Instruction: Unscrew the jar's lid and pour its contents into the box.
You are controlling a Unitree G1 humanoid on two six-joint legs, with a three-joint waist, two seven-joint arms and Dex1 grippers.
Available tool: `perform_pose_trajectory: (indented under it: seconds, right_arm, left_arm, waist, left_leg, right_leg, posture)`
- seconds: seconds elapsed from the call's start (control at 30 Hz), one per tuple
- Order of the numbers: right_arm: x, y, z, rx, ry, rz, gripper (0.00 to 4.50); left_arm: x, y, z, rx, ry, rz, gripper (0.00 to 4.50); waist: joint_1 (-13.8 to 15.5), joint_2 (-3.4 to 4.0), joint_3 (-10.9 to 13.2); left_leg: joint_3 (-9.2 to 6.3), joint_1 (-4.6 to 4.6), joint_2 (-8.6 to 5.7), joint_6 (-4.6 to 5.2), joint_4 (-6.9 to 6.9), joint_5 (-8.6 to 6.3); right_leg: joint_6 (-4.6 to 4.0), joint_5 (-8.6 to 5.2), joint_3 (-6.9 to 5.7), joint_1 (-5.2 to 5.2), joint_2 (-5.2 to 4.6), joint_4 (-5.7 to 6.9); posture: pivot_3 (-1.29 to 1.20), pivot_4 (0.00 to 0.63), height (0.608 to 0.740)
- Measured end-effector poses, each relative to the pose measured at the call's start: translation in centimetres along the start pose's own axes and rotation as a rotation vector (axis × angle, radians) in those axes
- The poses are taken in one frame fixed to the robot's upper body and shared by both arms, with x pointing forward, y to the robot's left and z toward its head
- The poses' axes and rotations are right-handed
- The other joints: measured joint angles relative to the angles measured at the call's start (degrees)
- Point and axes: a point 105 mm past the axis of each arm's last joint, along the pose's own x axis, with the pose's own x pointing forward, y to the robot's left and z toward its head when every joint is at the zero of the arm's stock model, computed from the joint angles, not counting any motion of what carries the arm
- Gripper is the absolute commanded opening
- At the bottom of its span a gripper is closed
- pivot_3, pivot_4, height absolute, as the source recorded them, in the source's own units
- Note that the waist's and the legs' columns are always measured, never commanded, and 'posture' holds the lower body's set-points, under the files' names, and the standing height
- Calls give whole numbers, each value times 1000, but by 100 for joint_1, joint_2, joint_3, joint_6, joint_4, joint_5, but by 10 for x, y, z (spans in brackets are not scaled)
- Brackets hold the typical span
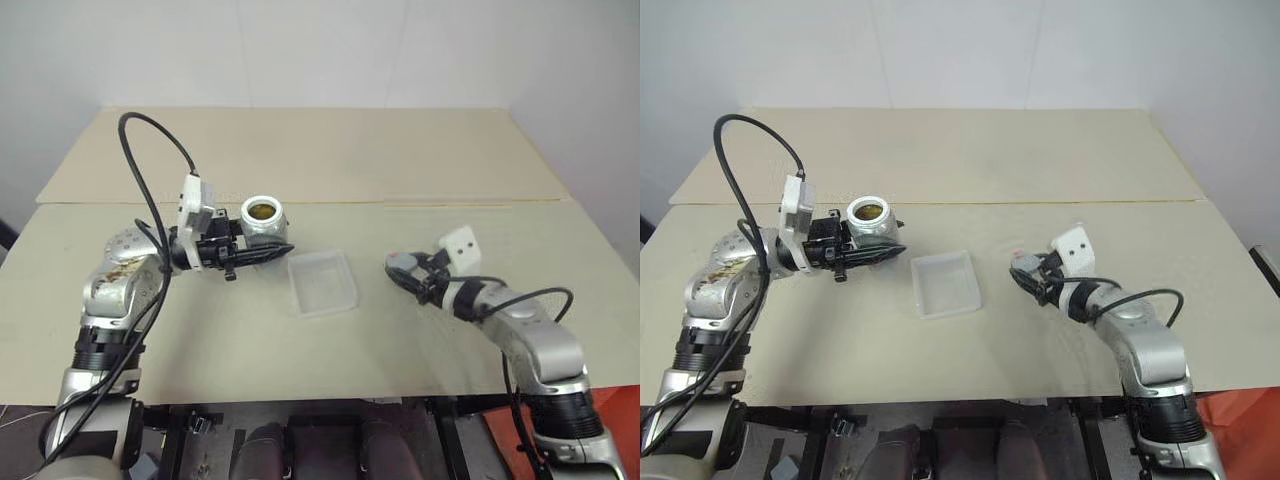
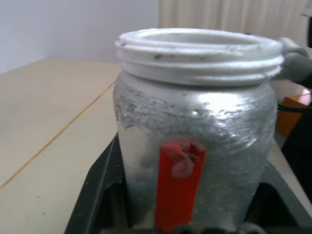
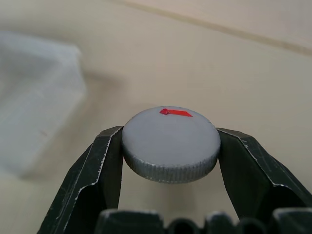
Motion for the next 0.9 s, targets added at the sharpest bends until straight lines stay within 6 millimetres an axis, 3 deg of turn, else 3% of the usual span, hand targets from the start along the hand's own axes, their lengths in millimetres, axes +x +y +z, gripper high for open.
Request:
perform_pose_trajectory:
  seconds: [0.03,0.07,0.17,0.27,0.37,0.47,0.53,0.67,0.8,0.9]
  right_arm:
    - [1,-2,-5,-6,16,-18,2775]
    - [2,-4,-11,-18,36,-33,3492]
    - [1,-4,-25,-32,80,-41,4291]
    - [-6,-4,-20,-52,97,-12,4466]
    - [-23,-5,2,-66,114,82,4466]
    - [-41,-2,49,-97,59,191,4466]
    - [-53,13,79,-110,4,316,4466]
    - [-62,31,94,-89,16,459,4466]
    - [-63,38,102,-128,32,509,4466]
    - [-61,45,101,-134,51,551,4466]
  left_arm:
    - [1,0,1,6,-5,9,1927]
    - [2,1,2,12,-10,17,1927]
    - [3,3,3,18,-15,45,1927]
    - [2,6,3,51,-6,79,1927]
    - [4,15,4,132,23,143,1927]
    - [15,32,6,328,73,252,1927]
    - [28,48,4,609,171,346,1927]
    - [49,62,1,1292,364,315,1927]
    - [82,51,22,1900,277,135,1927]
    - [94,42,9,2140,198,-21,1927]
  waist:
    - [10,0,0]
    - [21,0,0]
    - [32,0,0]
    - [46,0,0]
    - [63,0,1]
    - [111,-1,1]
    - [147,-2,0]
    - [188,-9,3]
    - [235,-8,3]
    - [246,-6,2]
  left_leg:
    - [-1,1,0,0,0,0]
    - [-2,0,0,0,0,0]
    - [-1,-4,-1,2,0,-1]
    - [-3,-5,-2,3,3,-2]
    - [-7,-5,-1,5,4,-3]
    - [-13,0,-2,7,3,-4]
    - [-14,2,-2,7,-4,-4]
    - [-9,-15,-5,9,-12,-6]
    - [-6,-44,-9,30,-4,-18]
    - [4,-55,-10,44,7,-26]
  right_leg:
    - [0,-1,-1,2,0,0]
    - [0,-1,-1,3,0,-1]
    - [0,-1,-1,3,-1,0]
    - [0,-1,-4,6,-2,-6]
    - [0,-1,-7,8,-3,-11]
    - [-2,1,-14,18,-3,-23]
    - [-7,7,-17,24,0,-39]
    - [-5,19,-18,13,-7,-59]
    - [14,29,-29,7,-15,-58]
    - [26,32,-26,3,-17,-63]
  posture:
    - [0,150,740]
    - [0,150,740]
    - [0,150,740]
    - [0,150,740]
    - [0,150,740]
    - [0,150,740]
    - [0,150,740]
    - [0,150,740]
    - [0,150,740]
    - [0,150,740]
